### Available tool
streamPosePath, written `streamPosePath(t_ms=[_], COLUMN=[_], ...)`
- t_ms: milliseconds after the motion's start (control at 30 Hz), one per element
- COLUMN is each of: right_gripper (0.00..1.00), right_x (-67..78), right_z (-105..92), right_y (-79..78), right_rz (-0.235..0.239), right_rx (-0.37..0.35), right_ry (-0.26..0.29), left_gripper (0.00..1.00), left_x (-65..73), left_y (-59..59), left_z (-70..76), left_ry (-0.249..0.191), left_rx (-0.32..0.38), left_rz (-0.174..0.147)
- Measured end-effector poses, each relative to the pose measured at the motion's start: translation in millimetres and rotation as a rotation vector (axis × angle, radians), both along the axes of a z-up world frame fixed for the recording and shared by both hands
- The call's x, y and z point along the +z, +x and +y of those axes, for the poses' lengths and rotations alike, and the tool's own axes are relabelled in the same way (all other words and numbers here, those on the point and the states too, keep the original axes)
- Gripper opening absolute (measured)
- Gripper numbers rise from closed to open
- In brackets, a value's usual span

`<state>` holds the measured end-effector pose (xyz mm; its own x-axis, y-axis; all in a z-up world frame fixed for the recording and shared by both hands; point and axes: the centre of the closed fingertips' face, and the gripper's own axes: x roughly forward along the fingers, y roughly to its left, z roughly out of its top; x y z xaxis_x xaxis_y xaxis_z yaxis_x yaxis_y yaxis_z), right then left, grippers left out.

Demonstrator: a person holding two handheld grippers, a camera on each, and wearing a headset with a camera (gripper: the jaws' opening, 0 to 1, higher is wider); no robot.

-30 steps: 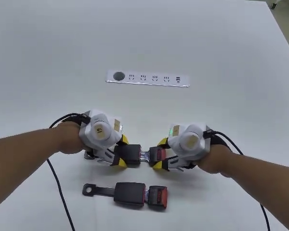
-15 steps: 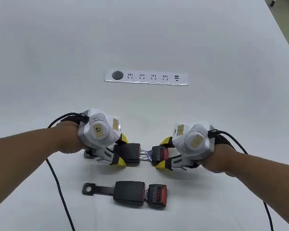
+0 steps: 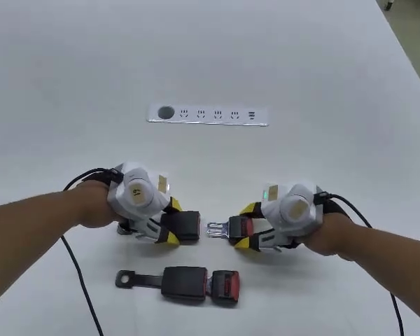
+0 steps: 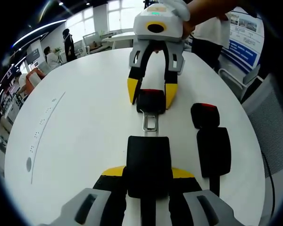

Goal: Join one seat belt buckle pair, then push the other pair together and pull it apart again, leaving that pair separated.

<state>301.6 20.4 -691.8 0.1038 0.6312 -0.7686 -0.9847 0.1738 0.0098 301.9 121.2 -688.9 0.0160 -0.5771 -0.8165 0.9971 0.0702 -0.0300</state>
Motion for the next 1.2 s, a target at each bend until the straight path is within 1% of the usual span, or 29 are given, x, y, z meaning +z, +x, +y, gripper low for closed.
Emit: streamPosePath(t_ms=[167,233,300,567,767,833,900,1200], right_gripper=[0.34,0.34,0.34,0.34,0.34,0.34,0.34,0.34], right_x=[2.7,4.2,2.6,3.6,3.9,4.9,4.5,0.7], right_z=[-6.4,-9.3,-11.1,-28.0,-40.7,-43.8,-47.8,-57.5], right_y=[-5.0,-4.1,-1.8,-4.3,-1.5,-3.2,-0.2,-0.2], right_rz=[-0.001,0.000,-0.001,0.004,0.005,0.006,0.007,0.008], right_rx=[-0.006,-0.010,-0.012,-0.028,-0.039,-0.038,-0.040,-0.045], right_ry=[-0.001,-0.003,-0.002,-0.006,-0.012,-0.015,-0.017,-0.024], left_gripper=[0.35,0.35,0.35,0.35,0.35,0.35,0.35,0.35], left_x=[0.1,0.0,-0.3,0.1,-0.2,0.3,0.2,-0.7], left_y=[0.1,0.1,0.2,-0.2,0.2,0.0,-0.3,-0.1], left_z=[0.0,0.1,0.4,0.4,0.5,0.2,-0.1,0.2], left_ry=[0.000,0.000,0.000,0.002,0.001,0.001,0.001,0.003], left_rx=[0.000,0.000,0.000,0.002,0.002,0.002,0.003,0.004], left_rz=[0.000,0.000,0.000,0.000,0.001,0.001,0.001,0.002])
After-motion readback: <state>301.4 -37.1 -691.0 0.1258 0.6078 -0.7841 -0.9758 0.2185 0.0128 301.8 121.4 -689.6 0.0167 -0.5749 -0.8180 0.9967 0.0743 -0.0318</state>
